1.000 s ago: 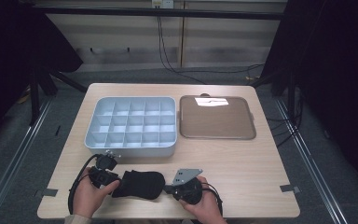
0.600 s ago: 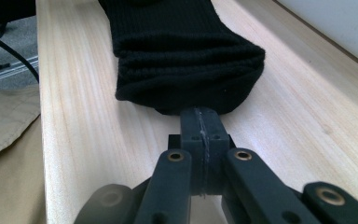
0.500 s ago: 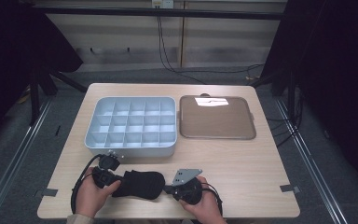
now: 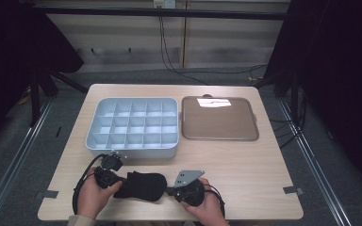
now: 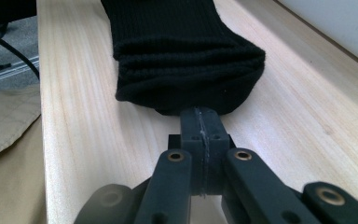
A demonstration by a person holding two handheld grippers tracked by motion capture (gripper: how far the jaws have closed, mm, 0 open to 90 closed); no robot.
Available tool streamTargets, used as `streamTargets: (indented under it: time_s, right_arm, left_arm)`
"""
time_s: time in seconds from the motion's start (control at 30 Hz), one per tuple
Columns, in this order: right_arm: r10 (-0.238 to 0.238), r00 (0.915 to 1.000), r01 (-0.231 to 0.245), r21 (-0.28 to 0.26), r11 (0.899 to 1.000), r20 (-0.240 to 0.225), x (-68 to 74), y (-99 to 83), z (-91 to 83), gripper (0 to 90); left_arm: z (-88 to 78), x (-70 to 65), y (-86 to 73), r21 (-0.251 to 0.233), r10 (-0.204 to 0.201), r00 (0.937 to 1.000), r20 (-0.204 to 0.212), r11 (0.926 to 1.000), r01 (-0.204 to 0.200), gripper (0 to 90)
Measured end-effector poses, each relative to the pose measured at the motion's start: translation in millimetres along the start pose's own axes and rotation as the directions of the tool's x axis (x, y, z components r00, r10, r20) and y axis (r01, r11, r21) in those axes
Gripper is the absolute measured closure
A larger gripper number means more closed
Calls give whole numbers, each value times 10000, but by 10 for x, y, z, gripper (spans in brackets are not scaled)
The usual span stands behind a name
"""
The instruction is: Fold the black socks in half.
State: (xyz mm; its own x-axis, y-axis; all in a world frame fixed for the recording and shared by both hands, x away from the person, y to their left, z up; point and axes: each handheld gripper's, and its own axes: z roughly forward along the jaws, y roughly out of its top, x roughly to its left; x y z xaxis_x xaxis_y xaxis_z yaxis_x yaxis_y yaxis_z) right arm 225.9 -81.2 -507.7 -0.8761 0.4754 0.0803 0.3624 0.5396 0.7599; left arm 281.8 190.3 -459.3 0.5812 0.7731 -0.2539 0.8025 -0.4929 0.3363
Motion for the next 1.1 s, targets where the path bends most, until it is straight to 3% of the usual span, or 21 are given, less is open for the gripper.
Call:
streamTargets:
  time_s: [0.3, 0.73, 1.1]
  right_arm:
    - [-50, 10000, 50, -11, 10000, -32, -7, 1, 2, 900]
    - [-87, 9999, 86, -13, 10000, -56, -12, 1, 2, 900]
    - [-59, 10000, 59, -14, 10000, -63, -12, 3, 4, 900]
  left_arm:
    - [-86, -11, 16, -65, 163, 9996, 210, 9998, -162, 836]
    - [-137, -38, 37, -329, 5, 9988, 496, 9995, 11, 827]
    - [-153, -80, 74, -327, 109, 9987, 506, 9994, -93, 822]
